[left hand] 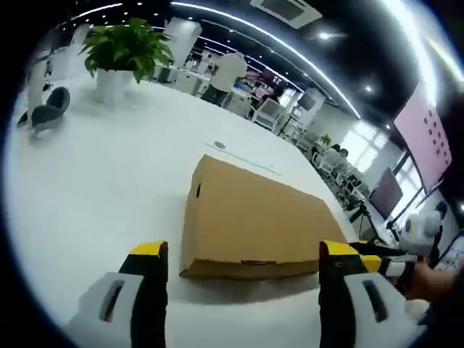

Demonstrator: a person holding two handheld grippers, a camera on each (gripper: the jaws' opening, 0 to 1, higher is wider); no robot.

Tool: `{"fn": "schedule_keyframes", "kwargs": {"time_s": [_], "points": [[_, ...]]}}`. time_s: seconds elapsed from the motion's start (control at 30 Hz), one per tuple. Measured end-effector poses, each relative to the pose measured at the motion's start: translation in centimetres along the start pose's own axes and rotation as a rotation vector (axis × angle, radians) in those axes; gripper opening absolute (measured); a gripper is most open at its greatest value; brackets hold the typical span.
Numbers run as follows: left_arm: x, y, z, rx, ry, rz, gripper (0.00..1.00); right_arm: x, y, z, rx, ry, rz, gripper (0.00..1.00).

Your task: Operate the shoe box by opening the lid, removing the specified soft item, and placing it in the target area until the item is outside and the box remains undamaged.

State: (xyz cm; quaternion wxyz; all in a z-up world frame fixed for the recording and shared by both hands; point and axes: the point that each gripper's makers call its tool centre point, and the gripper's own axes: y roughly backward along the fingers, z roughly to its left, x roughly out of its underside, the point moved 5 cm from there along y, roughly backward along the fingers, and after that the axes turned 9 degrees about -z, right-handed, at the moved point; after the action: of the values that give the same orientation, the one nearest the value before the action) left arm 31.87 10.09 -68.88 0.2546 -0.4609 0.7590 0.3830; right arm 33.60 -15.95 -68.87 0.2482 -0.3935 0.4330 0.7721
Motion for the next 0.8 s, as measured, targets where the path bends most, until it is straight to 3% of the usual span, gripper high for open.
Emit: {"fn": "schedule_keyframes", "kwargs": {"time_s": [0.17, 0.23, 0.33, 0.43, 0.57, 0.67, 0.8], "points": [[0.1, 0.5, 0.0, 0.019, 0.161, 0.002, 0.99, -0.6, 0.6, -0.2, -0.005, -0.158, -0.059, 0.93], [-0.1, 0.6, -0.1, 0.033, 0.268, -0.020, 0.99, -1.0, 0.9, 0.0, -0.030, -0.285, -0.089, 0.93], [-0.3, 0.8, -0.1, 0.048, 0.385, -0.044, 0.99, -1.4, 1.2, -0.4, -0.030, -0.394, -0.134, 0.93], [0.0, 1.0, 0.0, 0.066, 0.425, -0.051, 0.98, -1.3, 1.6, -0.6, -0.029, -0.486, -0.141, 0.92], [0.9, 1.1, 0.2, 0.053, 0.521, -0.033, 0.92, -0.6, 2.1, -0.6, -0.041, -0.601, -0.124, 0.87], [1.0, 1.2, 0.6, 0.010, 0.615, -0.058, 0.91, -0.3, 2.2, -0.5, -0.040, -0.685, -0.137, 0.86], [1.1, 1.4, 1.7, -0.035, 0.751, -0.105, 0.84, 0.1, 2.6, -0.4, -0.054, -0.871, -0.157, 0.83]]}}
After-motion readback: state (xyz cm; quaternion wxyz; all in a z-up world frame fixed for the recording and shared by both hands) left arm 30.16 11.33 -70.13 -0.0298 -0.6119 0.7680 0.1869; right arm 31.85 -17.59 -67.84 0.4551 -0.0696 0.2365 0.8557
